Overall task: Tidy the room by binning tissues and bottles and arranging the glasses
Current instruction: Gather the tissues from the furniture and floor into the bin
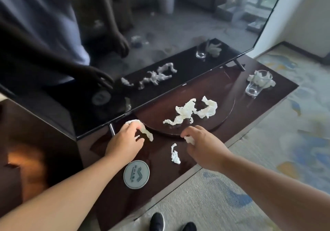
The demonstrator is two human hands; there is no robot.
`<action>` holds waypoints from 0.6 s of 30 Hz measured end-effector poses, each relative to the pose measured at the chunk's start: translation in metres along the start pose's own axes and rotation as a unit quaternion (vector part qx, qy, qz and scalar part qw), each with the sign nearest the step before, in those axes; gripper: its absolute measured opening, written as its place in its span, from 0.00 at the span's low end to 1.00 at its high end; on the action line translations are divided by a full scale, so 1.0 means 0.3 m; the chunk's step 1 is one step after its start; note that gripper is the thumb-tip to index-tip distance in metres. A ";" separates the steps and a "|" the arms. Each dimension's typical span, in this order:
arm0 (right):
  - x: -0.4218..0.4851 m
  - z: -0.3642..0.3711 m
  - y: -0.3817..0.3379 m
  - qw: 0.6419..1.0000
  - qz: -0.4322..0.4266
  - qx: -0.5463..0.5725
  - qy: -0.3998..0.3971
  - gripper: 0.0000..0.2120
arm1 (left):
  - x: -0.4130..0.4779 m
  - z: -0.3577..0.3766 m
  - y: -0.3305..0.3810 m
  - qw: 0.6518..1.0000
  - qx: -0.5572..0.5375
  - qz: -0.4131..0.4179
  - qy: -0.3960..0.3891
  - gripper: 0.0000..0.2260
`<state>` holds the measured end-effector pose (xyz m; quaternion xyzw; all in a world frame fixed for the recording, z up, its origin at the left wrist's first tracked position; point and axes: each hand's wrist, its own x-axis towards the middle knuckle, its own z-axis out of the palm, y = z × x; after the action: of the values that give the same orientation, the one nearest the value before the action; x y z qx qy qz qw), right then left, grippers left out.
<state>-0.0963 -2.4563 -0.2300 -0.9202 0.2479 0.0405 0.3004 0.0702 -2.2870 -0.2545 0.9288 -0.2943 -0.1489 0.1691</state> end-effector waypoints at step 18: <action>0.141 0.128 0.034 0.998 0.046 0.017 -0.037 0.15 | 0.297 0.157 -0.103 0.995 0.082 -0.051 -0.016 0.23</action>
<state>-0.0614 -2.4596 -0.2762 -0.9005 0.2788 0.0842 0.3228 0.1376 -2.3272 -0.3249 0.9509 -0.2603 -0.1476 0.0795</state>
